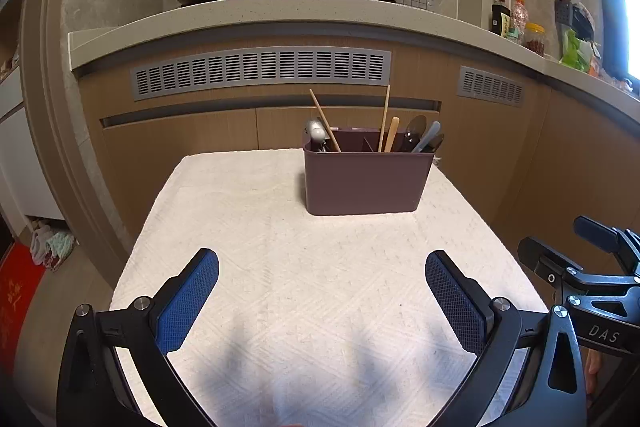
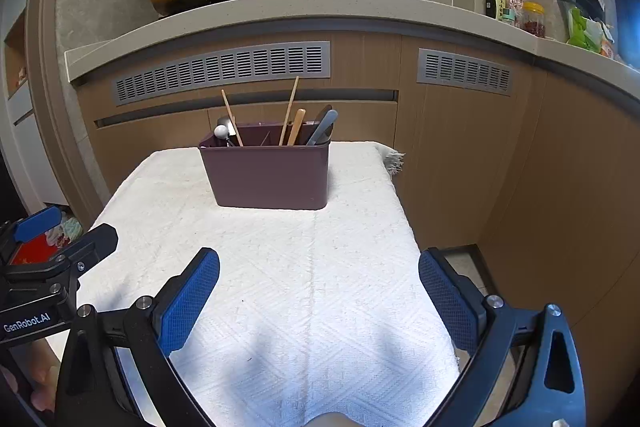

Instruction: Organize utensils

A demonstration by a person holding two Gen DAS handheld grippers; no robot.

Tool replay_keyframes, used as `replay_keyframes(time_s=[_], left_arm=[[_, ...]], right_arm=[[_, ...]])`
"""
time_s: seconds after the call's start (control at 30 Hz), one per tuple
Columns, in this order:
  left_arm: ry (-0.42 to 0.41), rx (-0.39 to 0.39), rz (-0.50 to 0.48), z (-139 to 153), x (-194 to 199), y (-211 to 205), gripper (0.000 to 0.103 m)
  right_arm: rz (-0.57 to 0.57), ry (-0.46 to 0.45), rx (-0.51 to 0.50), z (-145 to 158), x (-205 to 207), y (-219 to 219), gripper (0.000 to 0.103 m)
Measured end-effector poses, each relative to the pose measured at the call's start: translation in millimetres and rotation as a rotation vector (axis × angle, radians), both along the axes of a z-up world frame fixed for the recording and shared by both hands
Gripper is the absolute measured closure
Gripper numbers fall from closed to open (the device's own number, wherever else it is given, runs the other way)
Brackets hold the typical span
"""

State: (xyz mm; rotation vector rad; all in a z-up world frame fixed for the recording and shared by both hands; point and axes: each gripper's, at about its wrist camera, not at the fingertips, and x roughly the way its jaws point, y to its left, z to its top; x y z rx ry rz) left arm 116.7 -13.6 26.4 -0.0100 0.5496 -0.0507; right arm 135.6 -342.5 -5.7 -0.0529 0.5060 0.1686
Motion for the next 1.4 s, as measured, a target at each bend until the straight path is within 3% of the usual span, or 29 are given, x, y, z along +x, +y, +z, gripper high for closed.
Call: replay_keyframes(time_s=[1.4], left_arm=[[0.004, 0.018, -0.001, -4.8, 0.4, 2.9, 0.001]], right_arm=[[-0.001, -0.004, -0.005, -0.8, -1.0, 0.3, 0.002]])
